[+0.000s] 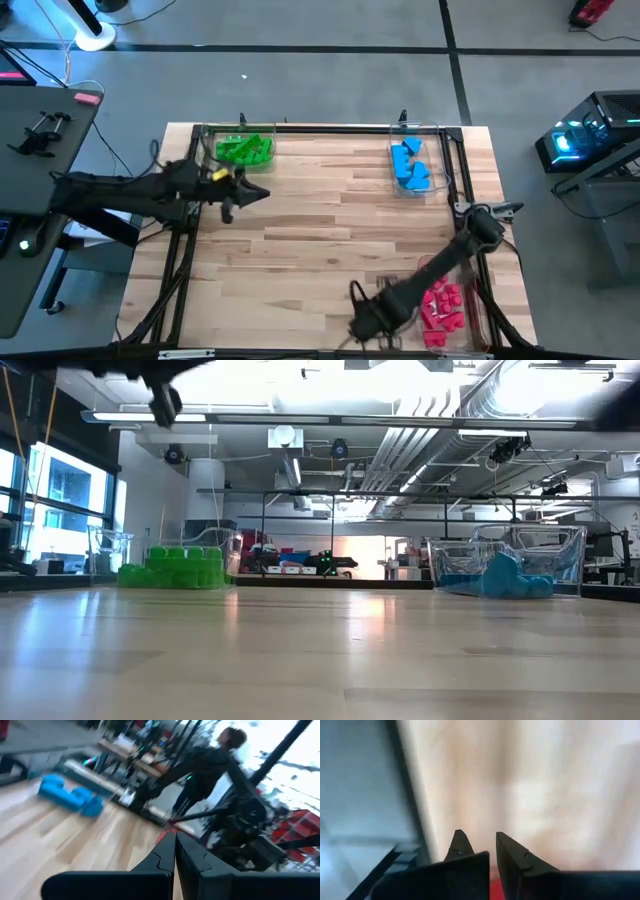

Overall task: Sort blocks
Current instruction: Return to Home Position

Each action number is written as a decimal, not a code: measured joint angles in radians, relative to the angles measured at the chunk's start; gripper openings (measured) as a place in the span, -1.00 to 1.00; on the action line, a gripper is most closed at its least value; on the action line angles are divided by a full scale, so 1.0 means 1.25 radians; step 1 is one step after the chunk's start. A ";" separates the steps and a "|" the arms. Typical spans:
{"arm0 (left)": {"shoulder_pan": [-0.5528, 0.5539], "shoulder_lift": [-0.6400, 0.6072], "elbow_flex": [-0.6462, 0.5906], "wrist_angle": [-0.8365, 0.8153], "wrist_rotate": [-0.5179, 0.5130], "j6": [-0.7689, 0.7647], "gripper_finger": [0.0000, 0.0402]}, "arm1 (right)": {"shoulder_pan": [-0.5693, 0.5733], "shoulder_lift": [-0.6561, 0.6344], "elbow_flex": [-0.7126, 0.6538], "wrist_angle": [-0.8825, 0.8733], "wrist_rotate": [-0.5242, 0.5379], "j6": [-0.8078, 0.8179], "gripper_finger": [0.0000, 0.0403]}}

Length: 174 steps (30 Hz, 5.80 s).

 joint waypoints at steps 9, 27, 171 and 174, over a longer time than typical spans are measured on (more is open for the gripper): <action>-0.034 -0.177 -0.136 0.094 -0.015 -0.003 -1.00 | -0.175 -0.023 0.219 -0.166 0.281 -0.046 -1.00; -0.090 -0.251 -0.404 0.345 -0.111 -0.097 -1.00 | -0.344 -0.309 0.265 -0.030 0.477 -0.032 -1.00; -0.021 -0.552 -0.403 -0.076 -0.090 0.197 -1.00 | -0.578 -1.657 -1.332 0.927 0.161 -0.144 -1.00; -0.021 -0.552 -0.403 -0.076 -0.090 0.197 -1.00 | -0.578 -1.657 -1.332 0.927 0.161 -0.145 -1.00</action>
